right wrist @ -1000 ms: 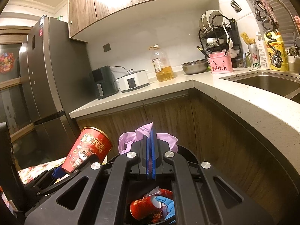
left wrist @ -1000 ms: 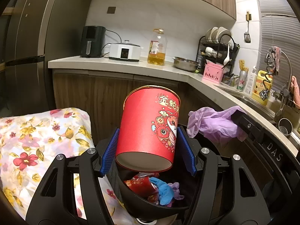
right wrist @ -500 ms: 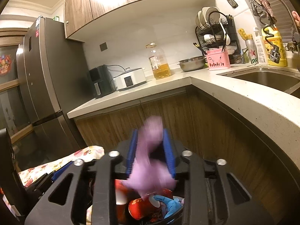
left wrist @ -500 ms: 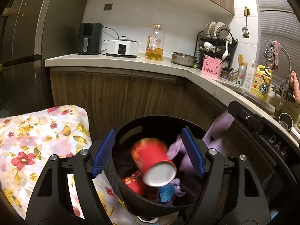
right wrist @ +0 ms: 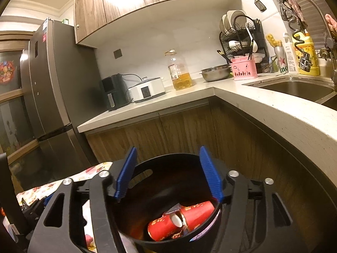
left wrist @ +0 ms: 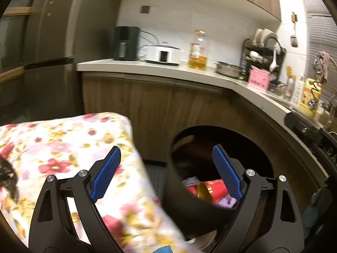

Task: Collect trash
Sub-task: 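Move both open tools back over the sheet, then grasp the black plastic bag with the left tool while the right tool grasps the red plastic bag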

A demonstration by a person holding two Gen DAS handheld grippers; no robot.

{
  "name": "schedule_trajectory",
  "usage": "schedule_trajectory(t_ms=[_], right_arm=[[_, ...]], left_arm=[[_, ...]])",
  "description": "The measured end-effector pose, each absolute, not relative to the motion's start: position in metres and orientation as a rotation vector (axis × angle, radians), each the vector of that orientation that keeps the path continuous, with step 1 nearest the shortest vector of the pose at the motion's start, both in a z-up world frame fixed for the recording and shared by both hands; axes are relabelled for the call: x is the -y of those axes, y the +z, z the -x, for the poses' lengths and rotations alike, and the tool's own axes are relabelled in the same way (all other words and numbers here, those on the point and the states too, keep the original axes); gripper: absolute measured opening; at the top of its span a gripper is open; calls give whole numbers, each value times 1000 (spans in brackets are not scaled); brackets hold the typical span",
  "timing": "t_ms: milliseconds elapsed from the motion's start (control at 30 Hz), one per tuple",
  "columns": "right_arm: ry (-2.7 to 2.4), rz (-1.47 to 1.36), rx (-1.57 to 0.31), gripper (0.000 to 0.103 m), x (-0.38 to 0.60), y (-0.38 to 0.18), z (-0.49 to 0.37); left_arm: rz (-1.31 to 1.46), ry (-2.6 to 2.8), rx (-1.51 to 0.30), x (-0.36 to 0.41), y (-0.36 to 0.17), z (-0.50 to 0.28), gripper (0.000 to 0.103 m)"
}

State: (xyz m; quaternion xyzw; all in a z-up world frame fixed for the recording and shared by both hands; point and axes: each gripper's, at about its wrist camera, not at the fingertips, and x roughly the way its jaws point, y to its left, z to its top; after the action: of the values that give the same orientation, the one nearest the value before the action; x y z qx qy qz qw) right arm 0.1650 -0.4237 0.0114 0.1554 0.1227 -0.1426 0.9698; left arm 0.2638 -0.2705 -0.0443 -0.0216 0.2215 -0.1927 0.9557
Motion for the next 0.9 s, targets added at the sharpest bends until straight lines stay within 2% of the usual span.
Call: schedule_trajectory(t_ms=[200, 900], right_arm=[[-246, -302, -248, 74, 396, 10, -159], [31, -255, -335, 75, 238, -10, -180]], left_arm=[[51, -266, -443, 220, -51, -250, 88], [119, 145, -460, 6, -72, -226, 88]])
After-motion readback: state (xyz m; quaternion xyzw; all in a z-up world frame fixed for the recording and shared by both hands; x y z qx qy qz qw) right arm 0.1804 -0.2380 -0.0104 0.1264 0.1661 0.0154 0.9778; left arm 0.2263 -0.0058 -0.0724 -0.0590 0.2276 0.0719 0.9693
